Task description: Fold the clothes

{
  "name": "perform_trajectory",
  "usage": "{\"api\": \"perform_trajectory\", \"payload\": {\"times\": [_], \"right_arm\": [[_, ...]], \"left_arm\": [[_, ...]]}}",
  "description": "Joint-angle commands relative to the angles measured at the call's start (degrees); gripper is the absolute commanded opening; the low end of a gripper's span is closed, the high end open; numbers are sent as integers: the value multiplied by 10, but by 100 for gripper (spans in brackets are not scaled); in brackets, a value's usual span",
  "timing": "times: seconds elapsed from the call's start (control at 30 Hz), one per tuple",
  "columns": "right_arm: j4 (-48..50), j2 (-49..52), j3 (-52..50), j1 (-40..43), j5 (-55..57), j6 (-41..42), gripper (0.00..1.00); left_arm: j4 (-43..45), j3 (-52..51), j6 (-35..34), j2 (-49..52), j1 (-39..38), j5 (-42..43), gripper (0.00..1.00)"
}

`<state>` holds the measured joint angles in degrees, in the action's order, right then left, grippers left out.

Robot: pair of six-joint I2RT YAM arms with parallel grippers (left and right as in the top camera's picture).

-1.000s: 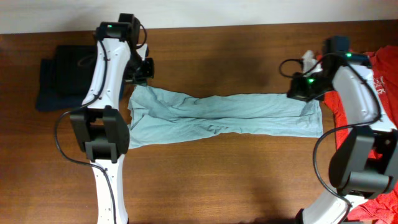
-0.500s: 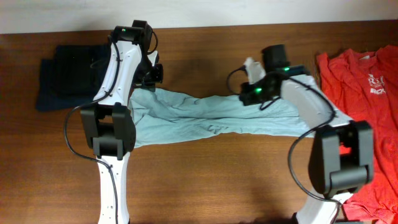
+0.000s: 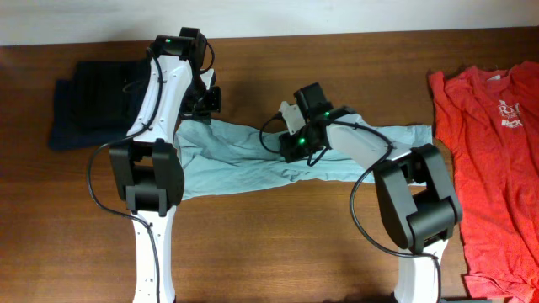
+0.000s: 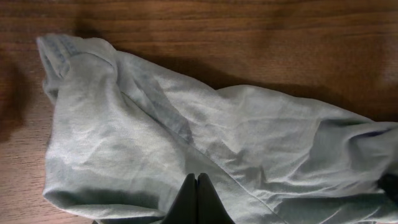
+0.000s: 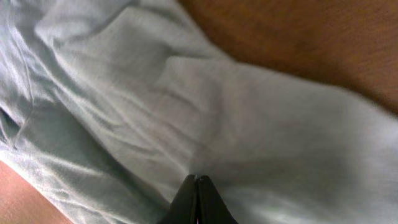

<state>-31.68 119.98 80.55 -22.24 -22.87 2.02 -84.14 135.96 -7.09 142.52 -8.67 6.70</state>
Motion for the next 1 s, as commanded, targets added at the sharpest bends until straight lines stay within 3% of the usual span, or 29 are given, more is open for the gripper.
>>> {"api": "perform_trajectory", "payload": {"times": [0.0, 0.43, 0.73, 0.97], "right_arm": [[-24, -1, -1, -7, -8, 28, 4], [-190, -12, 25, -6, -74, 42, 4], [-251, -15, 44, -5, -23, 40, 4], [-304, -26, 114, 57, -2, 27, 4]], "left_arm": [[-1, -2, 3, 2, 2, 6, 0], [2, -2, 3, 2, 2, 6, 1], [1, -2, 3, 2, 2, 6, 1], [1, -1, 3, 2, 2, 6, 0]]}}
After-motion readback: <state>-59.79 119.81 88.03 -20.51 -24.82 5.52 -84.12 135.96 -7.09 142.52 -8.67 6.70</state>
